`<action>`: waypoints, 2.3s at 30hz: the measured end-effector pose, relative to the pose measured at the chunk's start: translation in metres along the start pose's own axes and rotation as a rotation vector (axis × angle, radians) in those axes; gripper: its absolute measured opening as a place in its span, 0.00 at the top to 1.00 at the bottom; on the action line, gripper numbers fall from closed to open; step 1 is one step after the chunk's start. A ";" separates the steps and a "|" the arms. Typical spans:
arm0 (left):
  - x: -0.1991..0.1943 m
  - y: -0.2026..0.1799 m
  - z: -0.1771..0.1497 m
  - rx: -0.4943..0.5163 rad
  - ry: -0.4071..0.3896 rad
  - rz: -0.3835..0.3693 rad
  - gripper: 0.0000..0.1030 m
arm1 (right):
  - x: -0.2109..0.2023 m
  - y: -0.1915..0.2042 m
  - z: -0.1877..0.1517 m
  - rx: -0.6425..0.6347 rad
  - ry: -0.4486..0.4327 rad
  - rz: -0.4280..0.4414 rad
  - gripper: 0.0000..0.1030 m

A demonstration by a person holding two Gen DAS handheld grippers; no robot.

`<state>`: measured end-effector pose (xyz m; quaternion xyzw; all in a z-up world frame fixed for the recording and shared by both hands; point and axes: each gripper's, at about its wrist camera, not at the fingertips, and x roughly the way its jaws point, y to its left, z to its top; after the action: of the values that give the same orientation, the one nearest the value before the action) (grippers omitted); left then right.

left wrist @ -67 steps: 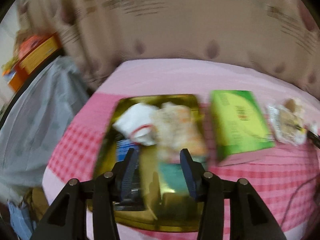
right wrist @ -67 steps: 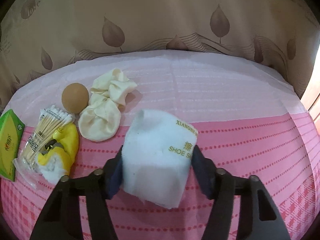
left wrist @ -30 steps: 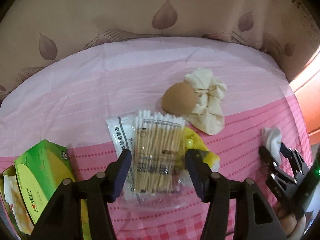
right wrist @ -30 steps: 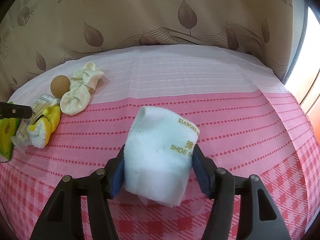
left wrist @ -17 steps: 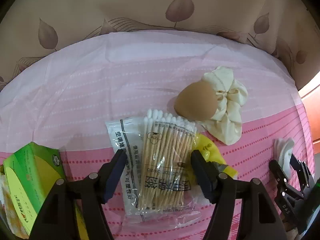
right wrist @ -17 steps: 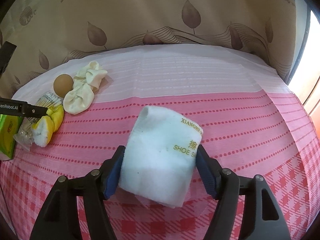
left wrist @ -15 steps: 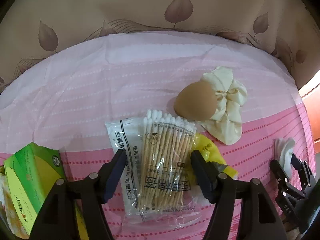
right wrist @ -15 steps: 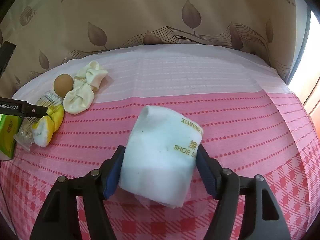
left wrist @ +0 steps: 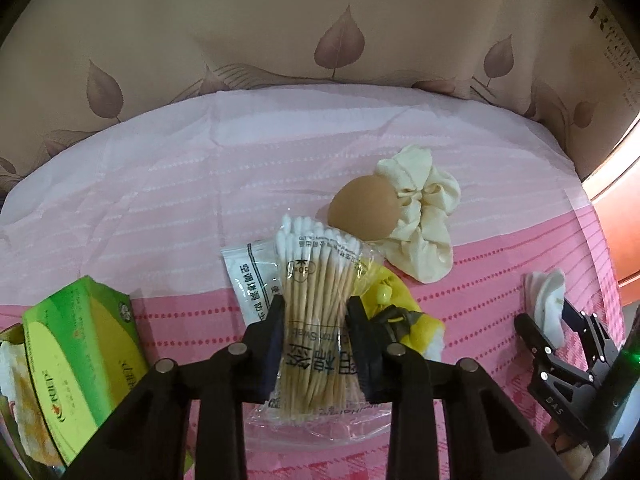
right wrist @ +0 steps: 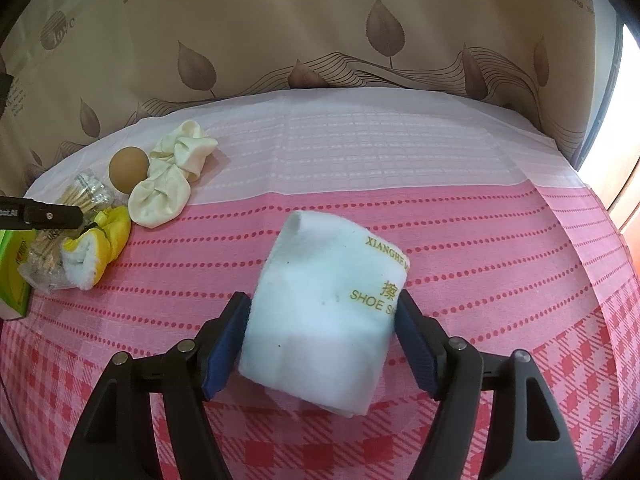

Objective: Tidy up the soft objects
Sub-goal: 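Grasp the cotton swab pack with the left tool, then carry the cotton swab pack with the left tool into the tin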

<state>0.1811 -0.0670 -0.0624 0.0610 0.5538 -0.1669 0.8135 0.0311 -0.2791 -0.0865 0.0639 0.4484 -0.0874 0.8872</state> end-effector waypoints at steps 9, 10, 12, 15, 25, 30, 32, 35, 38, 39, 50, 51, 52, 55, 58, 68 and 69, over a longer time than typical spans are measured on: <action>-0.024 0.005 -0.003 -0.021 -0.032 0.008 0.71 | 0.000 0.000 0.001 -0.001 0.000 0.001 0.31; -0.025 0.004 -0.003 -0.022 -0.030 0.004 0.71 | 0.000 0.000 0.001 -0.001 0.001 0.001 0.31; -0.029 0.005 -0.006 -0.028 -0.035 0.008 0.71 | 0.000 0.000 0.001 -0.001 0.001 0.001 0.31; -0.034 0.005 -0.008 -0.036 -0.034 0.017 0.71 | 0.000 0.000 0.001 -0.002 0.001 0.001 0.31; -0.067 0.012 -0.026 -0.062 -0.069 0.029 0.71 | 0.001 -0.001 0.000 -0.003 0.001 -0.001 0.31; -0.088 0.014 -0.034 -0.059 -0.095 0.032 0.71 | 0.001 -0.001 -0.001 -0.005 0.001 -0.001 0.31; -0.097 0.016 -0.038 -0.057 -0.105 0.034 0.71 | 0.001 -0.001 -0.001 -0.005 0.001 -0.002 0.31; -0.108 0.020 -0.045 -0.056 -0.117 0.043 0.71 | 0.001 -0.001 -0.001 -0.005 0.001 -0.001 0.31; -0.117 0.028 -0.051 -0.060 -0.127 0.059 0.71 | 0.001 -0.001 -0.001 -0.006 0.001 -0.002 0.31; -0.121 0.032 -0.053 -0.062 -0.129 0.066 0.71 | 0.001 0.000 -0.001 -0.006 0.001 -0.001 0.31; -0.153 0.094 -0.074 -0.129 -0.157 0.163 0.71 | 0.001 -0.001 -0.001 -0.011 0.002 -0.004 0.31; -0.155 0.099 -0.075 -0.135 -0.157 0.171 0.71 | 0.002 -0.001 -0.001 -0.012 0.003 -0.005 0.31; -0.156 0.104 -0.077 -0.143 -0.158 0.177 0.71 | 0.002 -0.001 -0.001 -0.012 0.003 -0.006 0.31; -0.158 0.122 -0.083 -0.164 -0.153 0.200 0.71 | 0.002 -0.002 -0.001 -0.014 0.003 -0.008 0.31; -0.161 0.137 -0.088 -0.183 -0.151 0.219 0.71 | 0.001 -0.002 -0.001 -0.015 0.004 -0.009 0.31; -0.163 0.193 -0.108 -0.273 -0.138 0.279 0.71 | 0.002 -0.002 -0.002 -0.019 0.004 -0.011 0.31; -0.163 0.198 -0.110 -0.284 -0.134 0.285 0.71 | 0.002 -0.002 -0.002 -0.019 0.004 -0.010 0.31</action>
<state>0.0971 0.1830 0.0287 0.0123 0.5020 0.0257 0.8644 0.0302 -0.2803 -0.0890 0.0535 0.4514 -0.0877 0.8864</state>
